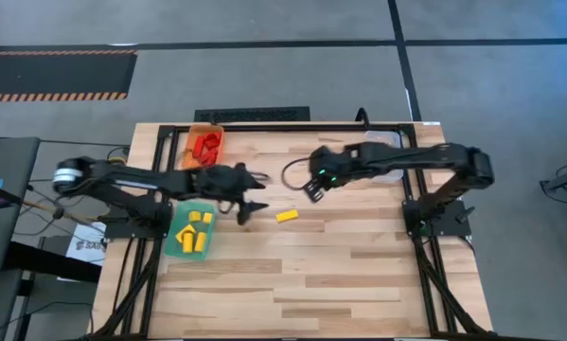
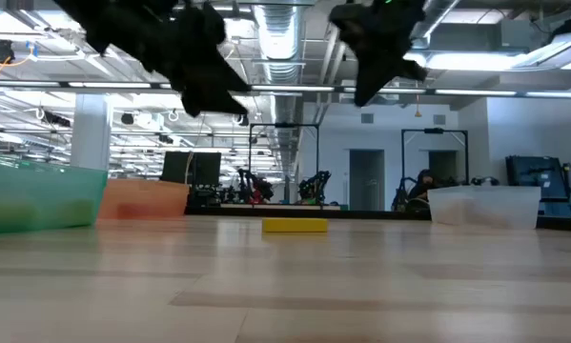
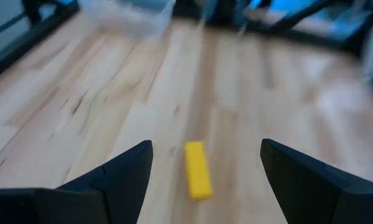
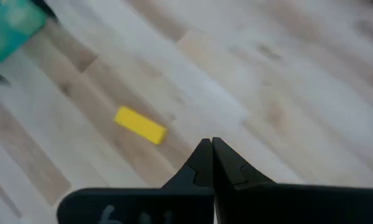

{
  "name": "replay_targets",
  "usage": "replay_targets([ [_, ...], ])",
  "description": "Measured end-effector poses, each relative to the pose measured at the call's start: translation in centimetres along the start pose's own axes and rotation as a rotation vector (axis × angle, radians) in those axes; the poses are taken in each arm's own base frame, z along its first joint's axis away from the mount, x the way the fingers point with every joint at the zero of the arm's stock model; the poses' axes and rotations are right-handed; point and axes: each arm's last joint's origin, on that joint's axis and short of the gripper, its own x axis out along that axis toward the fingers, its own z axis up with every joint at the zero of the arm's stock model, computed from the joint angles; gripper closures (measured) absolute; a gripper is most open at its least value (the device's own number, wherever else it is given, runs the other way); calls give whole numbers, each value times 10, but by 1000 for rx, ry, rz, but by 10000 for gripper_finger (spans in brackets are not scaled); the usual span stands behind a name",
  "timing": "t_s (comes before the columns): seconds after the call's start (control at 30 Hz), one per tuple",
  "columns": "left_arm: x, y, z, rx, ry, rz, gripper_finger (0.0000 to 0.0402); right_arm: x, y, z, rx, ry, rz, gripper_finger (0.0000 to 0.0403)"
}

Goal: Sort & place blocks by color
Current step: Put the yellow wooden block into the green bin

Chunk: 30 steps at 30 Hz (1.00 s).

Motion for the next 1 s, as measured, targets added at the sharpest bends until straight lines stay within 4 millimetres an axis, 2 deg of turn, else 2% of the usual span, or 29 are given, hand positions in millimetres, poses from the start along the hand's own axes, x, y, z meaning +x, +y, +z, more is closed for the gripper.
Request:
replay_targets([
  [0.1,31,-8,-8,15,89,75,116,-23,-18,-4,24,-35,-14,399],
  [0.2,59,-18,-13,39,154,96,116,-39,-35,-12,45,-53,-14,400],
  [0.3,83,-27,-18,95,199,120,116,-44,-49,-23,73,-57,-16,398],
  [0.43,107,-33,-25,139,219,207,116,-41,-64,-38,91,-47,-28,400],
  [0.7,139,-30,-55,103,245,223,116,-35,-74,-55,90,11,3,398],
  [0.87,155,-28,-75,61,266,203,116,-38,-74,-56,81,12,25,400],
  [1.0,160,-30,-82,42,270,208,119,-38,-74,-56,79,13,30,397],
])
